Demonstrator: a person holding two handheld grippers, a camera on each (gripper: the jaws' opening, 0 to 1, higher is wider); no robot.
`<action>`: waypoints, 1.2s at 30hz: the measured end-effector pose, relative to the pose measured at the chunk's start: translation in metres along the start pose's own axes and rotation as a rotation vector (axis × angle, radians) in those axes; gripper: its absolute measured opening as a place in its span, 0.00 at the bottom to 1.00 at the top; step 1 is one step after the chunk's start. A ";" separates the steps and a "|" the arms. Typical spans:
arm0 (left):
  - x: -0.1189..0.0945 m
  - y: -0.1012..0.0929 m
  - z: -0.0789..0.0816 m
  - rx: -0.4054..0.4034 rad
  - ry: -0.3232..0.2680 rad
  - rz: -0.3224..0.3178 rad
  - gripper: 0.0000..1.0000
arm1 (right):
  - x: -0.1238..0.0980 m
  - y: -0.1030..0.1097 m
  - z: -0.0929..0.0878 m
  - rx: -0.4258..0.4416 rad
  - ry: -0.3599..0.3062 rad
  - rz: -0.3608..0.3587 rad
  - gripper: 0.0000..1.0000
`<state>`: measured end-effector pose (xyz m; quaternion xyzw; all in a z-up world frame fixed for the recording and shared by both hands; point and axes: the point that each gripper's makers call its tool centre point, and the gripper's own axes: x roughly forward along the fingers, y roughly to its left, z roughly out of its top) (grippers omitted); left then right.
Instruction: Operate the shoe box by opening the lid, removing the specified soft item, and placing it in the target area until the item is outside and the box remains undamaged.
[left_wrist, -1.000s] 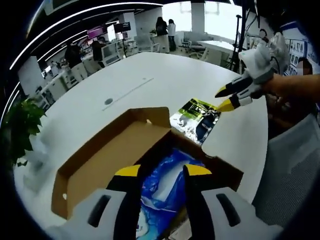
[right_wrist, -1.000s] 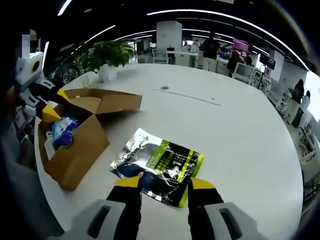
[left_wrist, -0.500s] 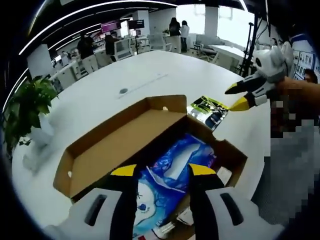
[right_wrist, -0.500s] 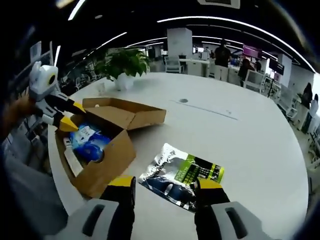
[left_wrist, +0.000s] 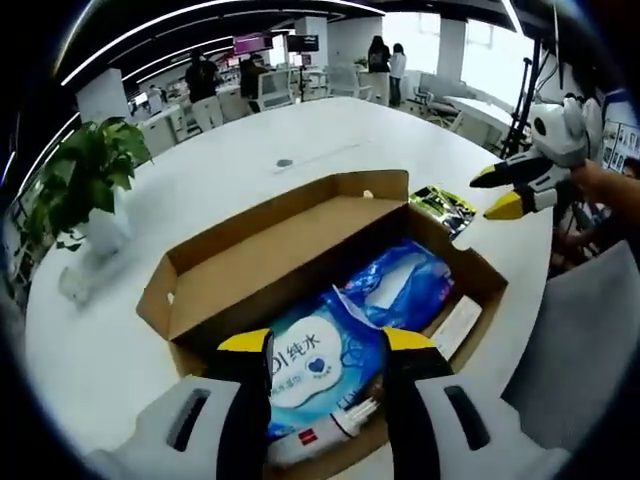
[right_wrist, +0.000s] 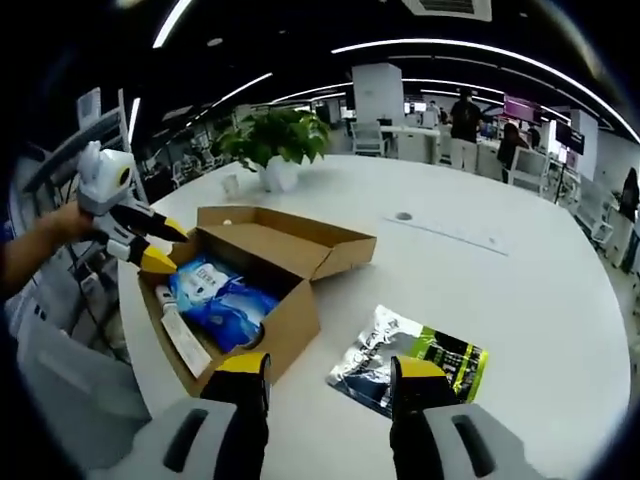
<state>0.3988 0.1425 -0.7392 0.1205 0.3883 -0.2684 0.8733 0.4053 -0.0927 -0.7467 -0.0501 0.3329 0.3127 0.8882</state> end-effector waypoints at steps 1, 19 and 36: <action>-0.002 0.003 -0.002 -0.006 -0.002 0.006 0.42 | 0.001 0.003 0.001 -0.002 -0.003 0.005 0.45; -0.036 0.039 -0.040 -0.139 -0.012 0.116 0.41 | 0.016 0.045 0.015 -0.021 -0.016 0.097 0.45; -0.047 0.058 -0.074 -0.232 0.004 0.177 0.36 | 0.037 0.080 0.023 -0.040 -0.014 0.173 0.42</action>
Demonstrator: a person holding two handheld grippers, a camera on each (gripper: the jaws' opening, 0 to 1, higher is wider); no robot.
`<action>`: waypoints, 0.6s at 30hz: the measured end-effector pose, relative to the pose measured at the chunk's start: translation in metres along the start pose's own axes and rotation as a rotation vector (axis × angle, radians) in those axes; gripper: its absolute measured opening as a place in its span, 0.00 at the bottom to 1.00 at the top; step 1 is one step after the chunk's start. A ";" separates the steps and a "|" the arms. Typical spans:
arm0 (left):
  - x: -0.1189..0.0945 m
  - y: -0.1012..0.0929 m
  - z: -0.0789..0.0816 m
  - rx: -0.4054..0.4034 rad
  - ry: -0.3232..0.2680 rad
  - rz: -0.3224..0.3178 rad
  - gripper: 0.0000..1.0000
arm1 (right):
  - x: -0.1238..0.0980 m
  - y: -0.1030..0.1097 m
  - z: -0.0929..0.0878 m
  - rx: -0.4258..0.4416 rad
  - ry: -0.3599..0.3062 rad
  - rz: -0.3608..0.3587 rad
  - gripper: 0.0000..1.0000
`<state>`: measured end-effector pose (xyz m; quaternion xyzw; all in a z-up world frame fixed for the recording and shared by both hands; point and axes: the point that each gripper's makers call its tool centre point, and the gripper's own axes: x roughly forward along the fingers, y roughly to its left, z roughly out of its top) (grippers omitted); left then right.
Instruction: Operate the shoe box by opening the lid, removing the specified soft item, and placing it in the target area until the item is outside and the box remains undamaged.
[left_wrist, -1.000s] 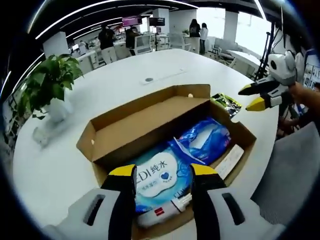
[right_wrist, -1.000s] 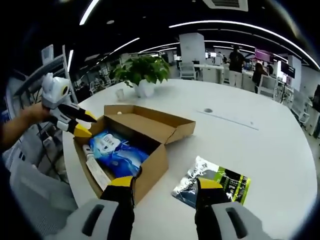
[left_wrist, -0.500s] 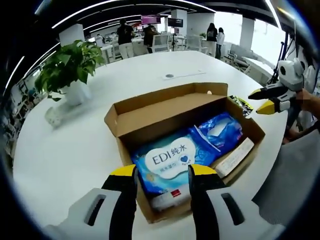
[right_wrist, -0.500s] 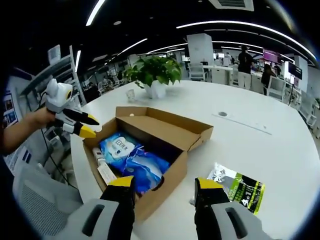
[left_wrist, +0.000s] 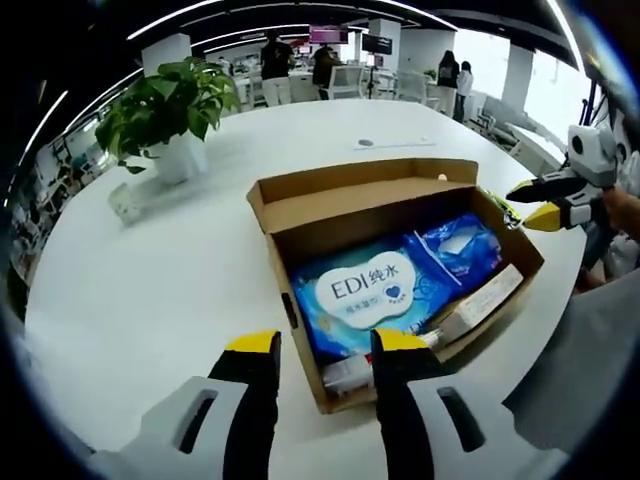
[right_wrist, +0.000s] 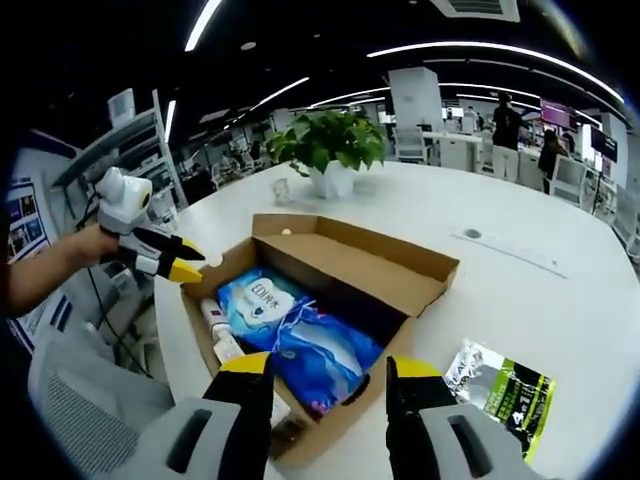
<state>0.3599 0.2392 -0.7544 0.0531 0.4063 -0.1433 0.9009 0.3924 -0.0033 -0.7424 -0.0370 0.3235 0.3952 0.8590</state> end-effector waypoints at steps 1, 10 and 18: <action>0.001 0.002 -0.003 -0.005 0.004 0.005 0.35 | 0.002 0.002 0.000 0.000 0.002 0.004 0.42; 0.002 0.009 -0.020 -0.068 0.019 0.025 0.26 | 0.018 0.014 0.005 -0.007 -0.005 0.040 0.38; 0.003 0.012 -0.025 -0.108 0.018 0.037 0.16 | 0.035 0.023 0.006 -0.010 0.020 0.054 0.33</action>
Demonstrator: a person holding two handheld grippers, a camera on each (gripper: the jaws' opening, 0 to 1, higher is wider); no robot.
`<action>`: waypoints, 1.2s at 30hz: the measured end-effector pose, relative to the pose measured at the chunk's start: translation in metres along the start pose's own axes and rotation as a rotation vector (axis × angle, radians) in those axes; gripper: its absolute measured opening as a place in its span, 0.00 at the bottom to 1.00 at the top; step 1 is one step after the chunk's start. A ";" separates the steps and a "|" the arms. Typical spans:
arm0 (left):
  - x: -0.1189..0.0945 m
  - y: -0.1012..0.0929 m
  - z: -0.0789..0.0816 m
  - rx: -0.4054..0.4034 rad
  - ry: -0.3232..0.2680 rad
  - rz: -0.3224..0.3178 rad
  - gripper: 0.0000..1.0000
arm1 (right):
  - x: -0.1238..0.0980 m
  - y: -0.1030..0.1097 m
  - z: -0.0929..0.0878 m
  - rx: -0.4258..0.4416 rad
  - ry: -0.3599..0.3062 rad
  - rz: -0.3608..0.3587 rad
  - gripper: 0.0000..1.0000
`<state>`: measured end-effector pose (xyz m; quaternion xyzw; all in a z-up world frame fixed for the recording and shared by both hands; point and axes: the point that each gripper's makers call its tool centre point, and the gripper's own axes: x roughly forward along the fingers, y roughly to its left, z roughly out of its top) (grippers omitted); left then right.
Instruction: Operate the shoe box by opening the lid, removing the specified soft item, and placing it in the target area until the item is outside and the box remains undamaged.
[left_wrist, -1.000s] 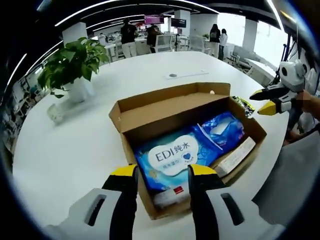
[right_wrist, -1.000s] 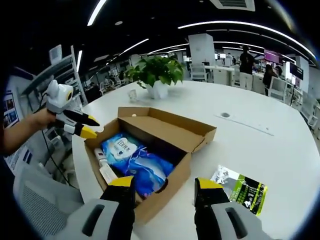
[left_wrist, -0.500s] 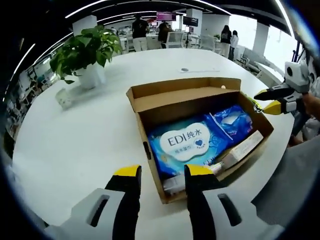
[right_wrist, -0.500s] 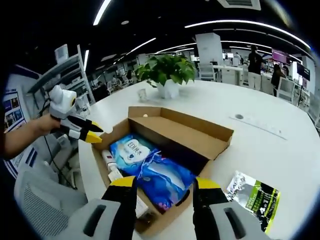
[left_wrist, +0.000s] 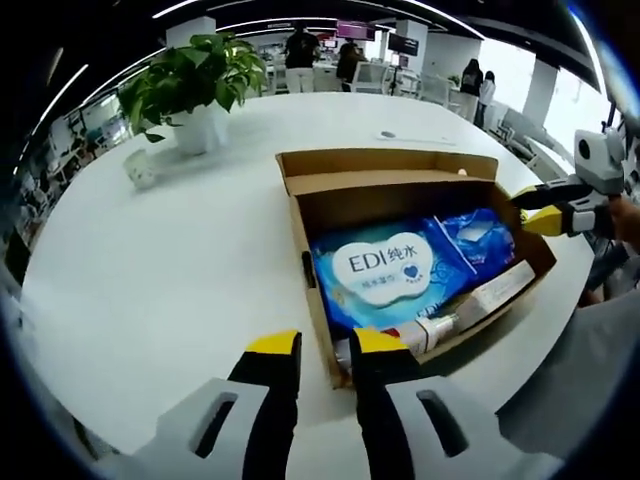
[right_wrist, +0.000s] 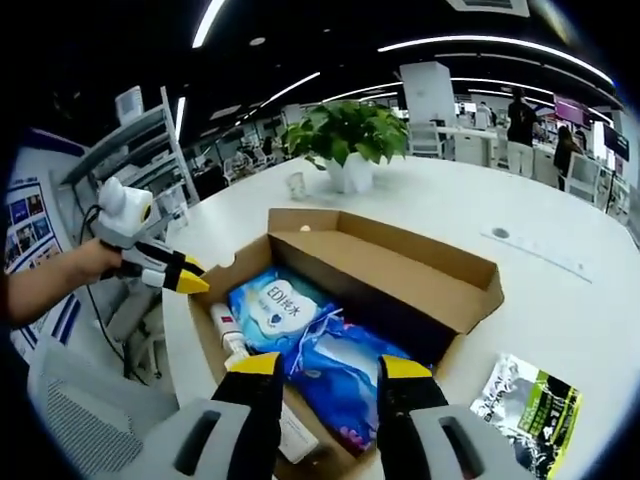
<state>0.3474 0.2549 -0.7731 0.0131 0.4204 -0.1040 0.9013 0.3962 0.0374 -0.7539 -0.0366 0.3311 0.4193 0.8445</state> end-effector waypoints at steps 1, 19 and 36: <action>0.000 0.000 0.000 -0.003 0.000 0.000 0.14 | 0.002 0.002 0.001 -0.001 0.002 0.003 0.33; 0.000 -0.002 -0.004 -0.087 -0.017 -0.005 0.06 | 0.047 0.026 0.006 0.034 0.042 0.067 0.29; 0.000 -0.001 -0.005 -0.100 -0.028 0.002 0.05 | 0.083 0.028 -0.004 0.077 0.093 0.061 0.19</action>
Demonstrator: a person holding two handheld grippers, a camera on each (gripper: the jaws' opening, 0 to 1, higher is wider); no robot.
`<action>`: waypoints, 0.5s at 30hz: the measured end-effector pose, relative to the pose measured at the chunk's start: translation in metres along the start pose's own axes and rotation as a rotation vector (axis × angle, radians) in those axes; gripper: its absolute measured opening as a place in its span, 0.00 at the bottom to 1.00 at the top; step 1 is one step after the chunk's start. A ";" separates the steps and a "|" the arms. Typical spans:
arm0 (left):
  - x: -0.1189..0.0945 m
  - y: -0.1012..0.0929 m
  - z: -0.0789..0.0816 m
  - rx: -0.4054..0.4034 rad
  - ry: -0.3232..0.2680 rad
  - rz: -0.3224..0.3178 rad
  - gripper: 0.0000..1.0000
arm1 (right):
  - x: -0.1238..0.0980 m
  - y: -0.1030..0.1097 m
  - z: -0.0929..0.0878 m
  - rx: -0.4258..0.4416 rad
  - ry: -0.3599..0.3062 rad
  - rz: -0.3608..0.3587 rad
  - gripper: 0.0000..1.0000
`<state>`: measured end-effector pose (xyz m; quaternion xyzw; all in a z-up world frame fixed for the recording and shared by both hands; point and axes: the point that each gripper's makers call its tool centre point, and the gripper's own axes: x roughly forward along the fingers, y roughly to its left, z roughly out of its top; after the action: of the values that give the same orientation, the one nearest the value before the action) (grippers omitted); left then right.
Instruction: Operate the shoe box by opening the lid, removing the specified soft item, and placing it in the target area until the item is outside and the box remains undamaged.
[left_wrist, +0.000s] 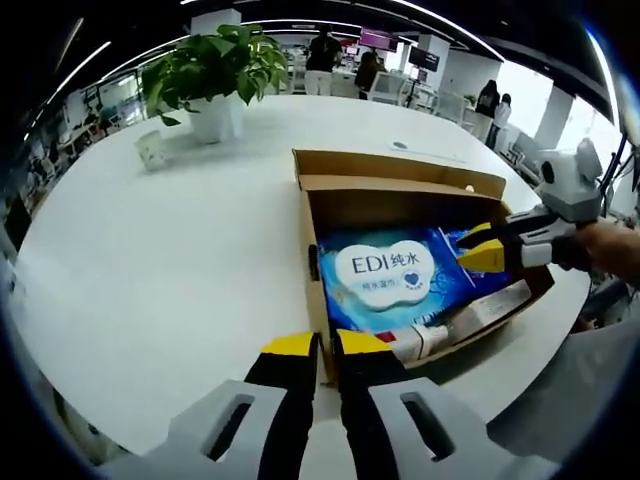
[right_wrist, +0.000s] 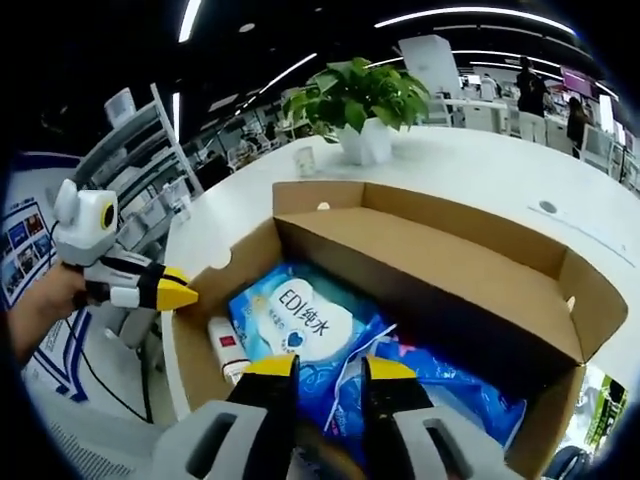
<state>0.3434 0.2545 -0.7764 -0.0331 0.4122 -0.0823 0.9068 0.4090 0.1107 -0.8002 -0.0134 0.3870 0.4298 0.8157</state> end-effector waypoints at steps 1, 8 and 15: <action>0.000 0.000 0.000 0.001 0.000 0.000 0.05 | 0.001 0.000 0.000 0.006 0.001 0.000 0.19; 0.000 0.001 0.000 0.006 0.004 -0.003 0.05 | 0.013 0.000 -0.003 0.036 0.017 -0.005 0.14; -0.001 0.000 0.000 0.010 0.007 0.000 0.05 | 0.012 -0.010 -0.005 0.039 0.027 -0.062 0.00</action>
<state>0.3428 0.2551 -0.7762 -0.0285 0.4149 -0.0845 0.9055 0.4174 0.1109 -0.8143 -0.0155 0.4056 0.3965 0.8234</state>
